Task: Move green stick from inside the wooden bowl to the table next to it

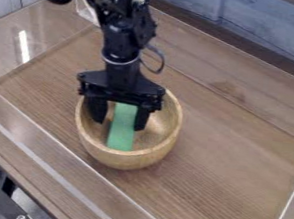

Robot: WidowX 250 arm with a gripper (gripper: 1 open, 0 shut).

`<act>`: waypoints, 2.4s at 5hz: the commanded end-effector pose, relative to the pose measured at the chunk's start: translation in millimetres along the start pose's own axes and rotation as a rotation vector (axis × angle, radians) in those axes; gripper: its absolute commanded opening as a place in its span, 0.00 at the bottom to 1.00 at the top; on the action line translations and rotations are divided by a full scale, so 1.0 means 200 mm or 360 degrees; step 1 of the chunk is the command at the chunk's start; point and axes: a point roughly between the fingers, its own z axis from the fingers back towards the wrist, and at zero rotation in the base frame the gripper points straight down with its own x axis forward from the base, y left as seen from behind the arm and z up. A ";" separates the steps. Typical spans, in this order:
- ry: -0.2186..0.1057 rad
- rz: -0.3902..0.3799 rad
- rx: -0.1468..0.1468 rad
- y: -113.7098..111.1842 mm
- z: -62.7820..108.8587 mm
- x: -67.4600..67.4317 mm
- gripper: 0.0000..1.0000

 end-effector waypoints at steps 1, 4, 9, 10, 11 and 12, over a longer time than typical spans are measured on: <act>-0.0042 -0.0068 -0.0004 0.04 0.04 0.02 1.00; -0.0034 0.0044 -0.0011 0.03 -0.01 -0.10 0.00; -0.0008 0.0013 -0.0039 -0.03 0.04 0.01 0.00; -0.0003 0.0059 -0.0038 -0.08 0.04 0.02 0.00; 0.0001 0.0040 -0.0039 -0.09 0.05 0.00 0.00; 0.0003 0.0018 -0.0042 -0.09 0.06 -0.01 0.00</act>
